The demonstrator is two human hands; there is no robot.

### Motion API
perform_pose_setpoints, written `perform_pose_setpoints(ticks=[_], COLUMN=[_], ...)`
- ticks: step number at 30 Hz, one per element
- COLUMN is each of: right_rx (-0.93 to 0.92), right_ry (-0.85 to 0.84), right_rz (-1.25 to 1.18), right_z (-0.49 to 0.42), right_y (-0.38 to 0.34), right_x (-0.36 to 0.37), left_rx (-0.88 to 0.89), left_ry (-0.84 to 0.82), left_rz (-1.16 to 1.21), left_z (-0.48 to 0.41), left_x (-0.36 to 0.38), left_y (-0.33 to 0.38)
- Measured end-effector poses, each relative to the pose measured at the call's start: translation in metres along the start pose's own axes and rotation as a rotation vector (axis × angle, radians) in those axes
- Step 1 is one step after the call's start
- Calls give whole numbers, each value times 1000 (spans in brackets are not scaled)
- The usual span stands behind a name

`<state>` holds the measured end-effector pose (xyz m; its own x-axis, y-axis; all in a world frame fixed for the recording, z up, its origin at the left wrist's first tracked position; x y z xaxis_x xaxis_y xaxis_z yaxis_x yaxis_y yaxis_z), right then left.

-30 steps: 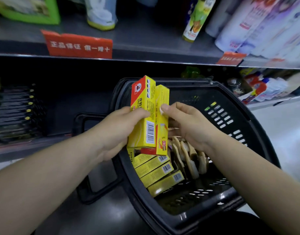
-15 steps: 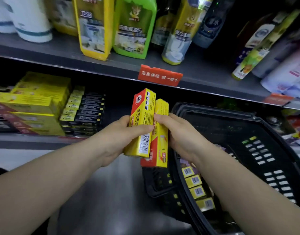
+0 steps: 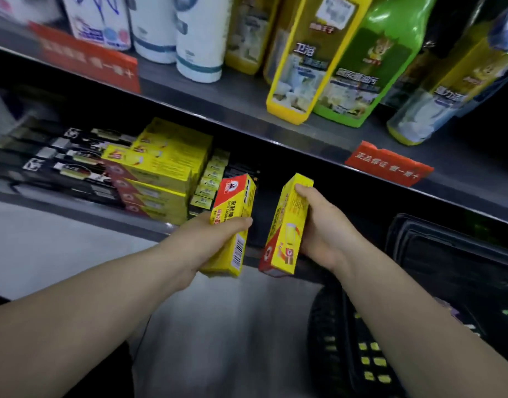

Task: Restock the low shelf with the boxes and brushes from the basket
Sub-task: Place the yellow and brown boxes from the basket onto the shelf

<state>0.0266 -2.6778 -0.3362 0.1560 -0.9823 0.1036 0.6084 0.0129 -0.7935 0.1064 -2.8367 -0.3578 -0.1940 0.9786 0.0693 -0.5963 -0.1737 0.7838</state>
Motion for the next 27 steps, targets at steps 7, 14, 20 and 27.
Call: perform_pose_setpoints(ticks=[7,14,20,27], right_rx=[-61,-107,-99,-165], right_ry=[149,119,94,12], right_rz=[-5,-232,-112,427], right_z=[-59,-89,-116,-146], right_y=[-10,-9,-7,-8], right_x=[37,71,118,167], left_rx=[11,36,-18,-12], left_ry=[160,316,344,466], left_rz=[184,305,424,593], left_z=[-9,-15,-16,-18], left_x=[-49,-98,-108,-120], left_y=[1,-2,-8,-12])
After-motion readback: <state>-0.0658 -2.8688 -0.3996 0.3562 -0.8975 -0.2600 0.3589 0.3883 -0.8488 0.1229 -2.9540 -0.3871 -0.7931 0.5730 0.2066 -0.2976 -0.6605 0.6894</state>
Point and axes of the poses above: each hand's wrist, its own z-axis away from the middle knuckle, its own x-axis out of the palm, y = z × x, the point moved 5 cm from there along -z, towards the middle knuckle, and after that the axes turned 1 degree about -x, right-handed, at the moved point
